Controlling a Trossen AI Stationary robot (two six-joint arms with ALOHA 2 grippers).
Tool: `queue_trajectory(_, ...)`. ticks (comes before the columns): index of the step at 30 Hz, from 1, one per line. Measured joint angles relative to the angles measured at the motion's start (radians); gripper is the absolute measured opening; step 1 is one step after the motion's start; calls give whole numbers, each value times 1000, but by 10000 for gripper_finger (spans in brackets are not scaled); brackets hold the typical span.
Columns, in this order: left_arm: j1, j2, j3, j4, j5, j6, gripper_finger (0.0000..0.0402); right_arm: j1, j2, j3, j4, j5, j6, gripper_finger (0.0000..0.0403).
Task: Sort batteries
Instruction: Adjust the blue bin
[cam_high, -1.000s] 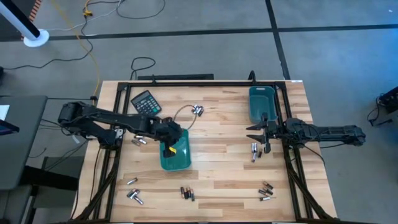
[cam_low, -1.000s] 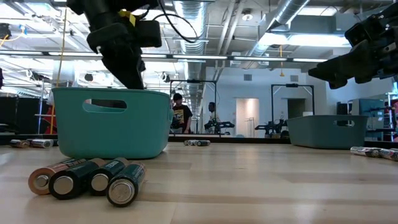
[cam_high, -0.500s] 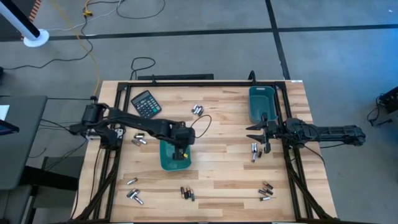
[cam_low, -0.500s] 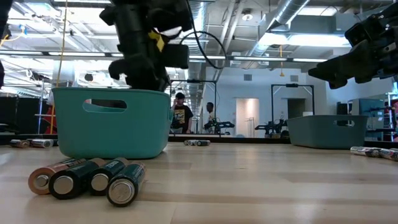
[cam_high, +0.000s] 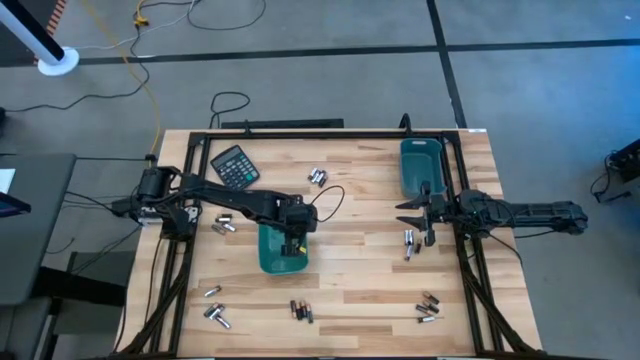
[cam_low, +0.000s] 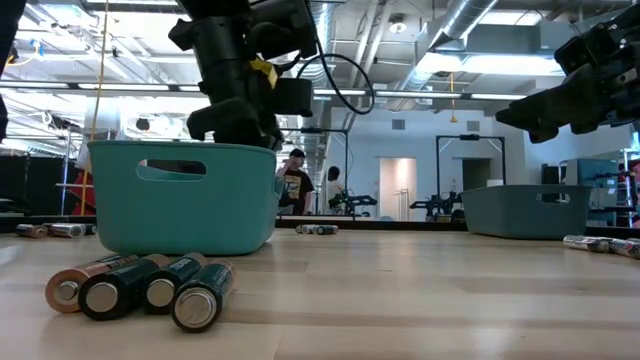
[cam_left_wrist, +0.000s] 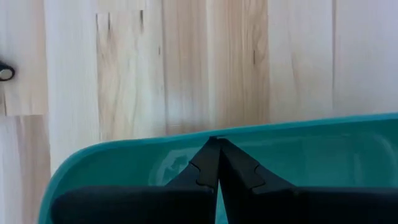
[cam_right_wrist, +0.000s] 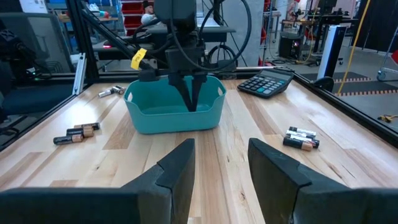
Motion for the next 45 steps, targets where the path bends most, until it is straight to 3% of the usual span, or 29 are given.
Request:
queue_trajectory(13, 0, -29, 51, -100, 16, -19, 4, 0, 0, 0, 0, 0, 0, 168)
queue_trajectory(22, 19, -224, 84, -141, 38, 63, 4, 0, 0, 0, 1, 0, 0, 168)
queue_trajectory(30, 134, -478, -97, 96, 286, 177, 4, 0, 0, 0, 2, 0, 0, 168)
queue_trajectory(36, 197, -644, -209, 154, 305, 167, 4, 0, 0, 0, 3, 0, 0, 168)
queue_trajectory(45, 210, -778, -273, 163, 275, -46, 4, 0, 0, 0, 3, 0, 0, 168)
